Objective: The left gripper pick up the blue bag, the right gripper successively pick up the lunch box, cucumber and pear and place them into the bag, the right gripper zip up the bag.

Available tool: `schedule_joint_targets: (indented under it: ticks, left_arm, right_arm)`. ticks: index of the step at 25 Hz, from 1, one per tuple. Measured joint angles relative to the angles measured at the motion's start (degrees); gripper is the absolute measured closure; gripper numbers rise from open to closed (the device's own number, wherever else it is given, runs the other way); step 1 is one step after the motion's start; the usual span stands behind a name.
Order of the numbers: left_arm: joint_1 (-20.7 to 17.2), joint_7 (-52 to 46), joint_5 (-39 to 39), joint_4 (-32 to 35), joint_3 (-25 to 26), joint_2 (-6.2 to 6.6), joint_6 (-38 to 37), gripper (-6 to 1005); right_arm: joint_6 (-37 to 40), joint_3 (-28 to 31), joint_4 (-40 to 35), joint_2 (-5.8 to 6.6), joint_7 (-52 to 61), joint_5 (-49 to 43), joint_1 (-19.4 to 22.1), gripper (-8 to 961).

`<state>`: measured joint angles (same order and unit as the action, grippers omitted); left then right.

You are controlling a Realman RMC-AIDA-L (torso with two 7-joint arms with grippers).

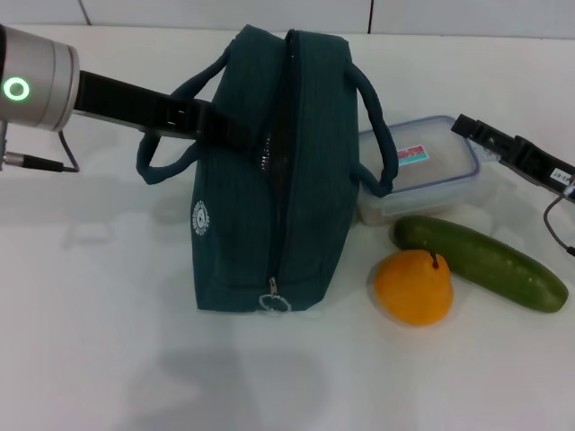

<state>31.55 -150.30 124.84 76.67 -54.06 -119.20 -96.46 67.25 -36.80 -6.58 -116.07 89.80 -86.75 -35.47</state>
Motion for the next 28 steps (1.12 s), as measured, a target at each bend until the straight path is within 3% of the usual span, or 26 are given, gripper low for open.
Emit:
schedule_joint_targets:
  ticks: [20, 28]
  left_arm:
    - [-0.09, 0.58, -0.12, 0.48, -0.08, -0.07, 0.21, 965]
    - [-0.34, 0.61, -0.09, 0.41, -0.08, -0.07, 0.22, 965]
  right_arm:
    - [-2.74, 0.03, 2.36, -0.13, -1.09, 0.0, -1.01, 143]
    - [6.19, 0.4, 2.84, -0.03, -0.39, 4.53, 0.1, 163]
